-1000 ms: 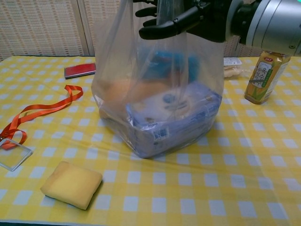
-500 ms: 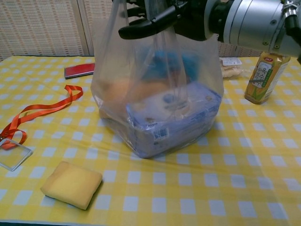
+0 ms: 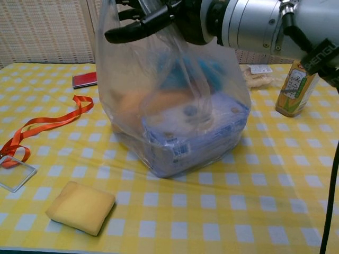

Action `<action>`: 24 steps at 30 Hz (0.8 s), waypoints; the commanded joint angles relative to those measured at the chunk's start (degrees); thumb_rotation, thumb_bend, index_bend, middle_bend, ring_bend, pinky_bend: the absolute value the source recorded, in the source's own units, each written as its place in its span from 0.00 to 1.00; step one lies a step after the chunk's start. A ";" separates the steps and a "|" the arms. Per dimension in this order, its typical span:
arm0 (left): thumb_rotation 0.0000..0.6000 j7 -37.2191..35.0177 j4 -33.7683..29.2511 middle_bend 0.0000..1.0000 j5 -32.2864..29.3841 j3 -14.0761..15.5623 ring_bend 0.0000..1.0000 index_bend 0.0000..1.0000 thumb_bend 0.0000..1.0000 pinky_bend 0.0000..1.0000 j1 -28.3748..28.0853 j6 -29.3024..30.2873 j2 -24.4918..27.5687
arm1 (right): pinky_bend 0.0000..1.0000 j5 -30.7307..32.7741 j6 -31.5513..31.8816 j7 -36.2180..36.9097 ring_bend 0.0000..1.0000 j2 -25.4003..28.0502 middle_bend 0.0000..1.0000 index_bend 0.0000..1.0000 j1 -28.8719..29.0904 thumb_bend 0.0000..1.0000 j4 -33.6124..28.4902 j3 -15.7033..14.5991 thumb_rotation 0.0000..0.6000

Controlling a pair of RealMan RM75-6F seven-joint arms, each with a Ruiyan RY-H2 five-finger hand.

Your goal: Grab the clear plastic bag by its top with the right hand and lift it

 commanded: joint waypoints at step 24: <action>1.00 -0.71 0.26 0.00 -0.25 -0.20 0.00 0.00 0.35 0.00 0.12 0.17 0.15 | 0.00 -0.68 -5.11 10.55 0.05 -2.89 0.00 0.00 4.64 0.26 5.22 4.65 1.00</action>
